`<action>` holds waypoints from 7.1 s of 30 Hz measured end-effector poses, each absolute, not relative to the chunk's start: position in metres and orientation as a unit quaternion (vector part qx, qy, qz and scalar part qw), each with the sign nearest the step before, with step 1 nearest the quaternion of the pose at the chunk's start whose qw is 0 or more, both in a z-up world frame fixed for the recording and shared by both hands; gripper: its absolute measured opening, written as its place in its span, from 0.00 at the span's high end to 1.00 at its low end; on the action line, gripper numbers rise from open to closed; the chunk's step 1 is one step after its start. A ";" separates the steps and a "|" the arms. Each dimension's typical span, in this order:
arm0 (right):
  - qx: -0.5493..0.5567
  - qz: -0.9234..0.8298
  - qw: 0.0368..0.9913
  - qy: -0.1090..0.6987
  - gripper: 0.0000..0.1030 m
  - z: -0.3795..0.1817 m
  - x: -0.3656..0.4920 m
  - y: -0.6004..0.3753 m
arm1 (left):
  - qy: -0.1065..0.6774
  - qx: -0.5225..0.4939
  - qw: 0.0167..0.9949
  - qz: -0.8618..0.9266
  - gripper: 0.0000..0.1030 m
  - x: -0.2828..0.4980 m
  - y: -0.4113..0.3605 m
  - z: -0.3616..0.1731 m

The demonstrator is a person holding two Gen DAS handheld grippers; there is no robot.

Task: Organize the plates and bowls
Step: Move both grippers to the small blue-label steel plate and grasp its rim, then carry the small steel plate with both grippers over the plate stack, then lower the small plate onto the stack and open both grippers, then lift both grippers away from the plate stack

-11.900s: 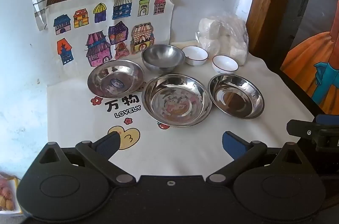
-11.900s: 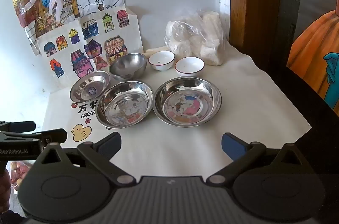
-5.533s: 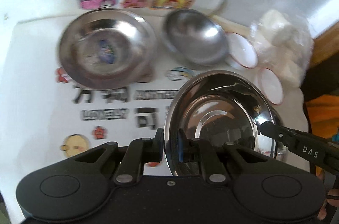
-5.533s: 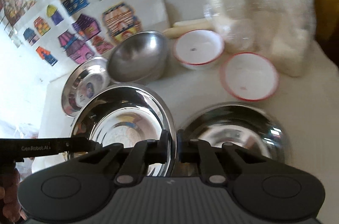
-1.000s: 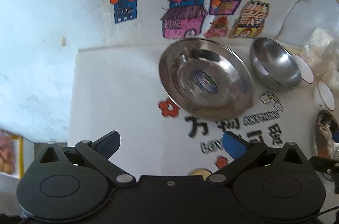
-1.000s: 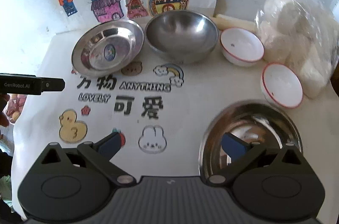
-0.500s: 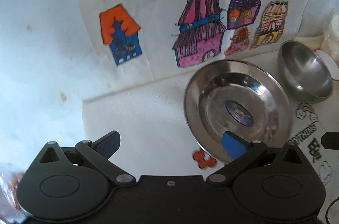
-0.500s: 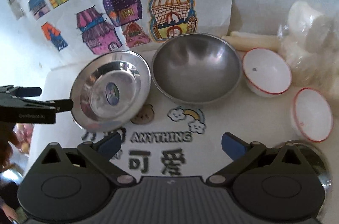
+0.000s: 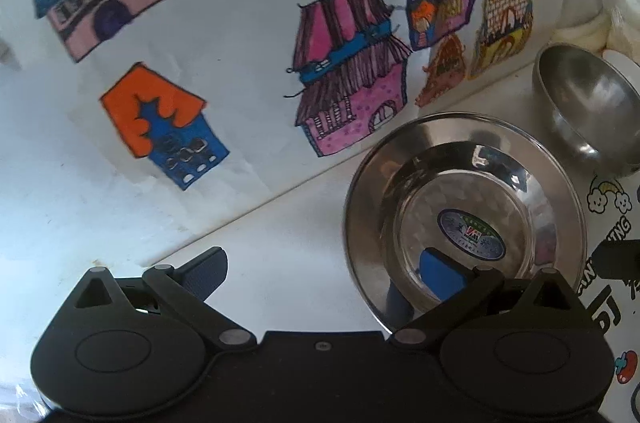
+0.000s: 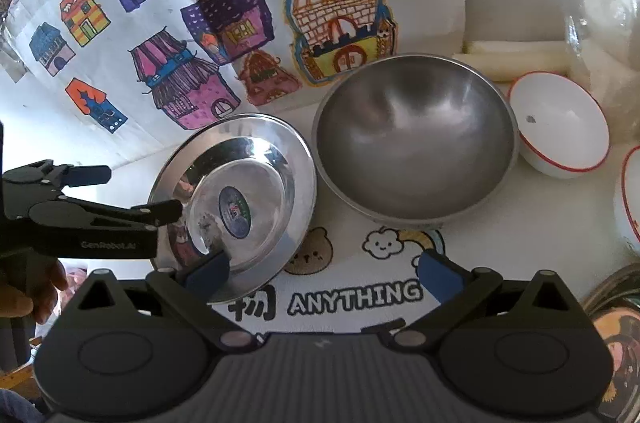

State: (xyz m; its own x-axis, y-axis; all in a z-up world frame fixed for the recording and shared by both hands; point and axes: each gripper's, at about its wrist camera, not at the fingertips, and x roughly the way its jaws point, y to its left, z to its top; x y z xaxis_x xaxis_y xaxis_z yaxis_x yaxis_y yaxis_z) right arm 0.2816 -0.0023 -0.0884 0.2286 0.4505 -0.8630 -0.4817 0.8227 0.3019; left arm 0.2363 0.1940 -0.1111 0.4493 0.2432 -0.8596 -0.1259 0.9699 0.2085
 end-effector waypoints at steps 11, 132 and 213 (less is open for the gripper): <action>-0.010 0.289 0.787 0.545 0.16 -0.095 0.284 0.004 | 0.523 0.052 0.845 0.102 0.11 0.245 0.192 -0.123; 0.079 0.280 0.758 0.584 0.84 -0.077 0.281 -0.320 | 0.534 -0.011 0.845 -0.016 0.72 0.232 -0.107 -0.109; 0.040 0.236 0.797 0.554 0.00 -0.044 0.257 -0.273 | 0.548 -0.101 0.827 0.072 0.01 0.192 -0.028 -0.098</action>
